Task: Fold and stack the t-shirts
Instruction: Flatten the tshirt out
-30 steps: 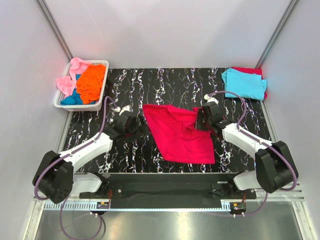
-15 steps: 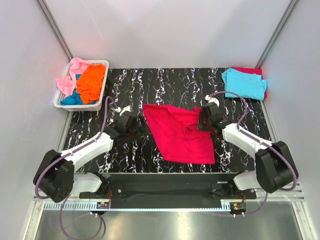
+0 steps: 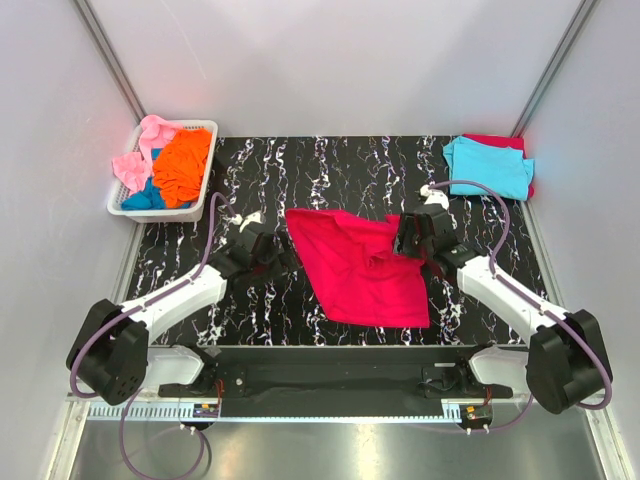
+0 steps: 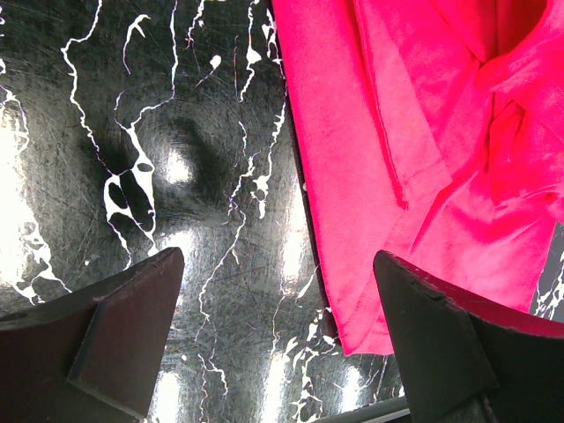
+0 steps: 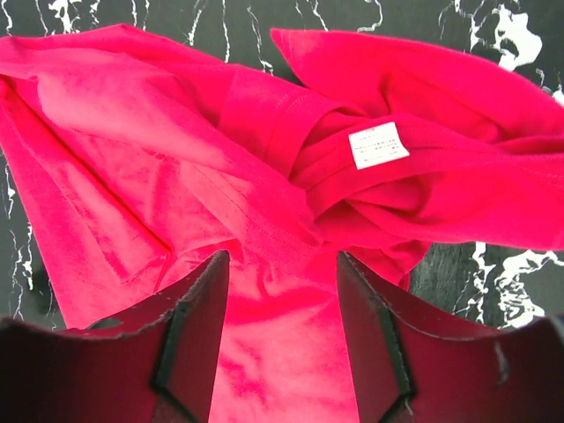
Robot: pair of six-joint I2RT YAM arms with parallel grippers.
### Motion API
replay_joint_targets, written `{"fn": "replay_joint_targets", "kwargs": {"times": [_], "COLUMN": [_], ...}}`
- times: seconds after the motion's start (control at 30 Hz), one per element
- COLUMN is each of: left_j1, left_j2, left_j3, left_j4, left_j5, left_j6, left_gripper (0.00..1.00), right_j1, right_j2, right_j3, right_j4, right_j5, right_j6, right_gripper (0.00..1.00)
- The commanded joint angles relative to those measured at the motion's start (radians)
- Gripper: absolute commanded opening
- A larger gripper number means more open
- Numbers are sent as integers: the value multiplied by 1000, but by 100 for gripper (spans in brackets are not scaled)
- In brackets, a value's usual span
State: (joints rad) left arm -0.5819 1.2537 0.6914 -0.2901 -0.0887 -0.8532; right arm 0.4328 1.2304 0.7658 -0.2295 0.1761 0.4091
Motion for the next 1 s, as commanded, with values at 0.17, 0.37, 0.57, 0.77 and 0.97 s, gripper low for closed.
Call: {"fn": "replay_joint_targets", "kwargs": {"times": [0.17,0.37,0.57,0.77,0.97], "left_j1": [-6,-6,-6,-7,-7], "left_j2": [-7,-13,-7,-10,-20], "left_j3": [23,11,17,19,16], "left_j4": [39,39,40,39,35], "left_j5": [9,6,7,7,4], "left_j6": [13,13,13,16,20], "left_gripper": [94,94,94,94,94], "right_j1": [-2,-3,-5,-14,-25], "right_j2": [-51,-172,-250,-175,-123], "right_j3": [-114,-256,-349,-368,-376], "right_j4": [68,254,416,490,548], "right_j5": [13,-4,-29,-59,-59], "right_j6": [151,162,161,184,169], "right_gripper": [59,55,55,54,52]}}
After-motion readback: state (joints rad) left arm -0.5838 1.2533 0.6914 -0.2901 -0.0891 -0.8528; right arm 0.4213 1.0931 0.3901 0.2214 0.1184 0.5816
